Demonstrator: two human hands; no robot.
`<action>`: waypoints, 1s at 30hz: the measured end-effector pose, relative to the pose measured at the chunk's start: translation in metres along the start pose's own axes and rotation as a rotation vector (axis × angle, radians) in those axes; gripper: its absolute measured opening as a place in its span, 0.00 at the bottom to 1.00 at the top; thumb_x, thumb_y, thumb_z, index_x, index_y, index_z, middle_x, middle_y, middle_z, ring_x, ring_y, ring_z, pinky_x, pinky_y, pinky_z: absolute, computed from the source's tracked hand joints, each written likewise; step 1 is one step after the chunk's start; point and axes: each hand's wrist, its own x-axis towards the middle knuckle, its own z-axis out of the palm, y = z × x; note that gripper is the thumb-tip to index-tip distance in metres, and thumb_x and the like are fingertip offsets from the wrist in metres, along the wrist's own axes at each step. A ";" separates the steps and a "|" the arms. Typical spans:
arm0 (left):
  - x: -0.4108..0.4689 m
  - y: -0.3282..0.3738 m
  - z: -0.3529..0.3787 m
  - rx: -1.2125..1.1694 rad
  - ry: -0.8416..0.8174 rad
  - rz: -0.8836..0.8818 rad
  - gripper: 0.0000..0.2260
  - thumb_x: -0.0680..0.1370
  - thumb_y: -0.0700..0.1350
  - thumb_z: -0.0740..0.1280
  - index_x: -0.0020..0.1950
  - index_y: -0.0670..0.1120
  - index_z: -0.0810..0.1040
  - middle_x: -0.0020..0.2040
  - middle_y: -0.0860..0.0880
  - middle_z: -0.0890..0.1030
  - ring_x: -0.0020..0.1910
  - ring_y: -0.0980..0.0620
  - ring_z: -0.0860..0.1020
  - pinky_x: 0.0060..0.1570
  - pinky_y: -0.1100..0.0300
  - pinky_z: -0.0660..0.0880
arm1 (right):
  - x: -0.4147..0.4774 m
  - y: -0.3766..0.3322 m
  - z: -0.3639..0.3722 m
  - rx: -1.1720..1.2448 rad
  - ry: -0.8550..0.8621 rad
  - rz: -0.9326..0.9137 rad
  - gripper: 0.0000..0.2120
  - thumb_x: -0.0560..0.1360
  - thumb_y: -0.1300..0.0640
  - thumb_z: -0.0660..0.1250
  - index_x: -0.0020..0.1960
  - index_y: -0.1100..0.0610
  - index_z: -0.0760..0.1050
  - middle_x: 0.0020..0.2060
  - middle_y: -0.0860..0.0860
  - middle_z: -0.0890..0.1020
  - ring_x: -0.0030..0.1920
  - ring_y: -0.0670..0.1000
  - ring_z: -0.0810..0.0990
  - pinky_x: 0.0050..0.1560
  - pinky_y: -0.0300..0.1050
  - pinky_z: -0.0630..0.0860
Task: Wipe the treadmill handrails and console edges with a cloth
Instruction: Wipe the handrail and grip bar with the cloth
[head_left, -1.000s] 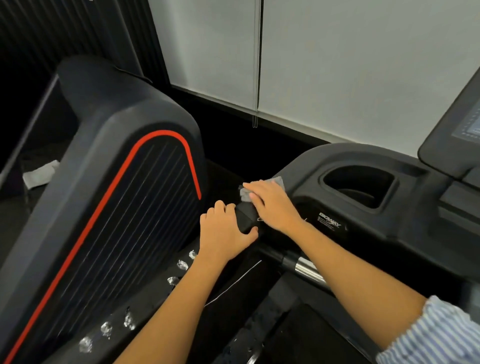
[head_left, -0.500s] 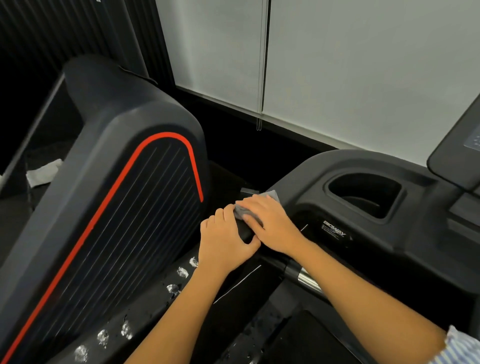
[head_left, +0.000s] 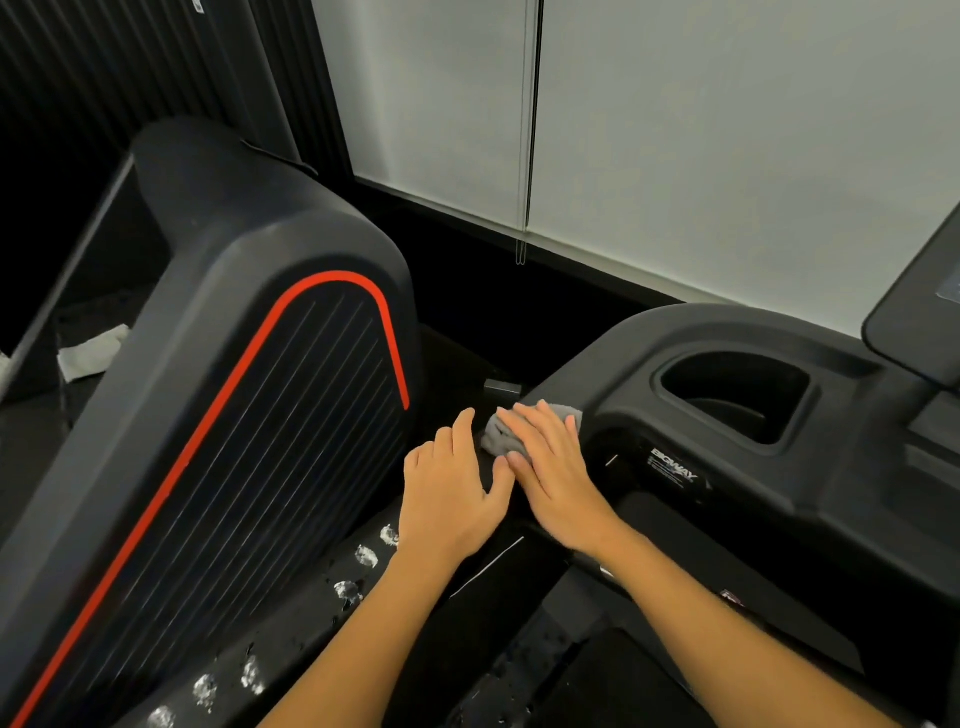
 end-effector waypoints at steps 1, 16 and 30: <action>0.000 0.000 0.000 -0.007 -0.005 -0.008 0.31 0.74 0.60 0.50 0.73 0.46 0.59 0.61 0.49 0.74 0.58 0.52 0.74 0.63 0.55 0.63 | 0.003 0.002 -0.001 -0.010 0.008 0.033 0.22 0.81 0.46 0.46 0.74 0.46 0.53 0.73 0.47 0.57 0.75 0.45 0.42 0.69 0.37 0.30; 0.002 0.001 -0.009 -0.238 0.026 -0.083 0.27 0.76 0.57 0.48 0.70 0.45 0.64 0.53 0.49 0.80 0.54 0.53 0.76 0.62 0.54 0.62 | -0.003 -0.032 0.022 0.237 0.051 0.296 0.25 0.72 0.33 0.36 0.68 0.33 0.36 0.72 0.38 0.35 0.65 0.39 0.20 0.67 0.48 0.25; 0.004 0.005 -0.015 -0.325 0.048 -0.090 0.23 0.77 0.55 0.49 0.65 0.44 0.68 0.31 0.57 0.72 0.37 0.56 0.75 0.53 0.45 0.73 | -0.007 -0.025 0.018 0.145 0.029 0.198 0.26 0.74 0.33 0.35 0.71 0.35 0.41 0.74 0.38 0.44 0.69 0.37 0.26 0.67 0.44 0.25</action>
